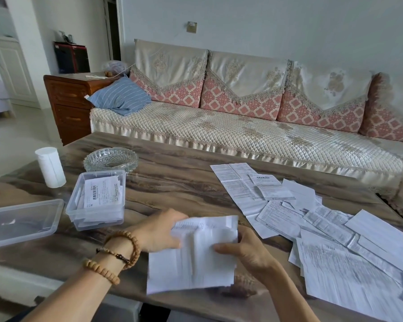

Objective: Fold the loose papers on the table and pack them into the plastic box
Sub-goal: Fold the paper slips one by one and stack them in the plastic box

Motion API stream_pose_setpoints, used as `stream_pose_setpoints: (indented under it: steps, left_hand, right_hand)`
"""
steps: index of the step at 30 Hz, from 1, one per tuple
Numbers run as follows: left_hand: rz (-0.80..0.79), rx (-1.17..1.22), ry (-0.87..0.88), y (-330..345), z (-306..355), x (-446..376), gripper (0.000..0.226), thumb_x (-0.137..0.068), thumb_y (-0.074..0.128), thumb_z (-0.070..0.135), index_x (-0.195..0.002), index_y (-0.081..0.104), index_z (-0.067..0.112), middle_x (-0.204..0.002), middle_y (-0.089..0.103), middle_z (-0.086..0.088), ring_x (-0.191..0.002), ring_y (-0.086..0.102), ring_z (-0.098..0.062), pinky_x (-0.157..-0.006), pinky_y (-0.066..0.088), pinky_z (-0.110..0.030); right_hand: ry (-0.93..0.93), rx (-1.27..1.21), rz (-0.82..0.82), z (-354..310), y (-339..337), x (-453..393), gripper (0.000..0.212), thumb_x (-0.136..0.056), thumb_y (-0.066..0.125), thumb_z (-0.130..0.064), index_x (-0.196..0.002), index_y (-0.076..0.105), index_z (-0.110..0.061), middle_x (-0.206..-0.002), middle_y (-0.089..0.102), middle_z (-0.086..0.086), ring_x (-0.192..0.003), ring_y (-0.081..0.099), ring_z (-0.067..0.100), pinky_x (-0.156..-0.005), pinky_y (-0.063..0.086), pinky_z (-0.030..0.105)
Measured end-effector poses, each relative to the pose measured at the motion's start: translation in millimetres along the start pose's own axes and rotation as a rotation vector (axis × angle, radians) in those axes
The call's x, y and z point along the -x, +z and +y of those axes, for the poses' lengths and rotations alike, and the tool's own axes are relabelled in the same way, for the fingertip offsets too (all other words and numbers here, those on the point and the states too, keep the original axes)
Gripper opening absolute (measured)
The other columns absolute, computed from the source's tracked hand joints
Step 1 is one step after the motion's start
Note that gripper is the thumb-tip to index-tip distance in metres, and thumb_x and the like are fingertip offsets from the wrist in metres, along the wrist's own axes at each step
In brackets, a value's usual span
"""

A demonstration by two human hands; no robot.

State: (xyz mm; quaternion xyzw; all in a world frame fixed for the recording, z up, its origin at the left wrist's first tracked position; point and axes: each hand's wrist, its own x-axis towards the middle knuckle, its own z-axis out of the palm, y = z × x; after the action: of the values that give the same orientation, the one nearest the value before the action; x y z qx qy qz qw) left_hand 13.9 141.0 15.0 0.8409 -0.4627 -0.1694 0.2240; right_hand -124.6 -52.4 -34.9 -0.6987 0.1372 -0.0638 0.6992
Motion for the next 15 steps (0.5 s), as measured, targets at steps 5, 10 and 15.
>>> stream_pose_setpoints:
  steps: [5, 10, 15]
  left_hand:
    - [0.445, 0.596, -0.084, 4, -16, -2, 0.053, -0.059, 0.087, 0.04, -0.104, 0.068, 0.021, -0.104, 0.071, 0.007, -0.102, 0.065, -0.015, -0.089, 0.052, -0.038]
    - [0.545, 0.897, -0.294, 47, -19, 1, 0.04, -0.066, 0.088, 0.011, -0.099, 0.067, 0.018, -0.095, 0.074, -0.002, -0.092, 0.069, -0.022, -0.078, 0.056, -0.036]
    - [0.479, 0.89, -0.427, 92, -32, -3, 0.034, -0.074, 0.081, 0.012, -0.104, 0.066, 0.008, -0.096, 0.073, -0.005, -0.091, 0.07, -0.019, -0.073, 0.055, -0.028]
  right_hand:
    - [-0.194, -0.049, 0.277, -15, 7, 3, 0.013, -0.077, 0.073, 0.01, -0.087, 0.073, 0.002, -0.082, 0.075, 0.015, -0.073, 0.071, 0.024, -0.064, 0.057, 0.03]
    - [-0.192, -0.058, 0.285, 0, 13, -1, 0.024, -0.076, 0.075, 0.009, -0.095, 0.072, -0.005, -0.088, 0.074, 0.019, -0.076, 0.069, 0.026, -0.072, 0.057, 0.044]
    - [-0.127, -0.029, 0.346, 34, 21, -1, 0.038, -0.063, 0.08, -0.004, -0.099, 0.071, -0.008, -0.092, 0.075, 0.01, -0.086, 0.07, 0.024, -0.079, 0.058, 0.043]
